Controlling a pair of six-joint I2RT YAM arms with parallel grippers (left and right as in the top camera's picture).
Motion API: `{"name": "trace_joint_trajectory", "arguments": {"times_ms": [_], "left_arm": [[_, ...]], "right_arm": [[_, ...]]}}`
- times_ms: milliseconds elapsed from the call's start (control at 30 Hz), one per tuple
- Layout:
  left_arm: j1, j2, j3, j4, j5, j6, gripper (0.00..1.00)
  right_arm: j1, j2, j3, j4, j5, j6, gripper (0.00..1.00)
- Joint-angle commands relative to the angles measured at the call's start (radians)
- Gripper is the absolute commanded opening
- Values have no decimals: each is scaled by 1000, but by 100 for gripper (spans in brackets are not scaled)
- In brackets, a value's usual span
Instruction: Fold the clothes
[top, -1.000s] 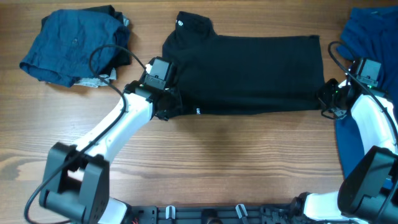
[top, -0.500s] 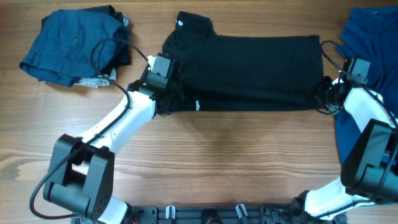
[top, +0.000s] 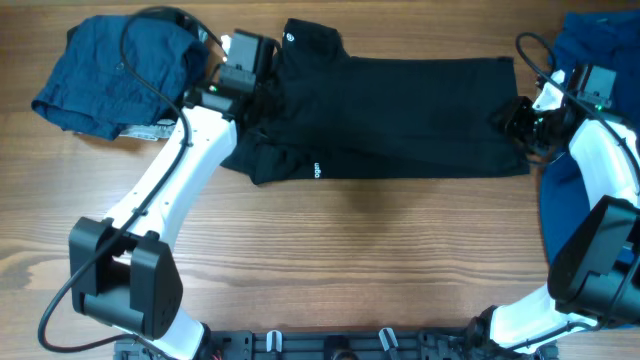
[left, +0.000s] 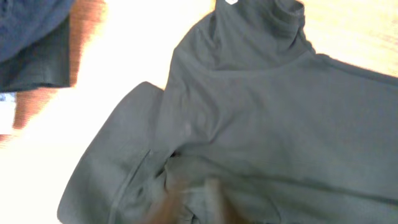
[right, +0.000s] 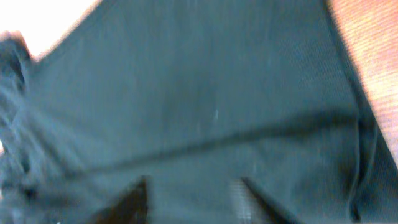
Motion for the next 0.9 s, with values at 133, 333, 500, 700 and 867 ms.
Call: {"name": "trace_joint_trajectory", "arguments": {"times_ms": [133,333,500,700,867], "left_arm": [[20,50,16,-288,92,-71,4],[20,145,-3,-380,133,-70,4],[48,176,-31,-371,150,-71,4],[124,177,-84,-240,298,-71,4],[131,187,-97,-175,312,-94,4]], "right_arm": [[127,-3,-7,-175,54,-123,4],[243,-2,-26,-146,184,-103,4],[309,0,-73,-107,129,-243,4],[385,32,-79,-87,135,-292,4],[413,144,-79,-42,134,-293,4]]}}
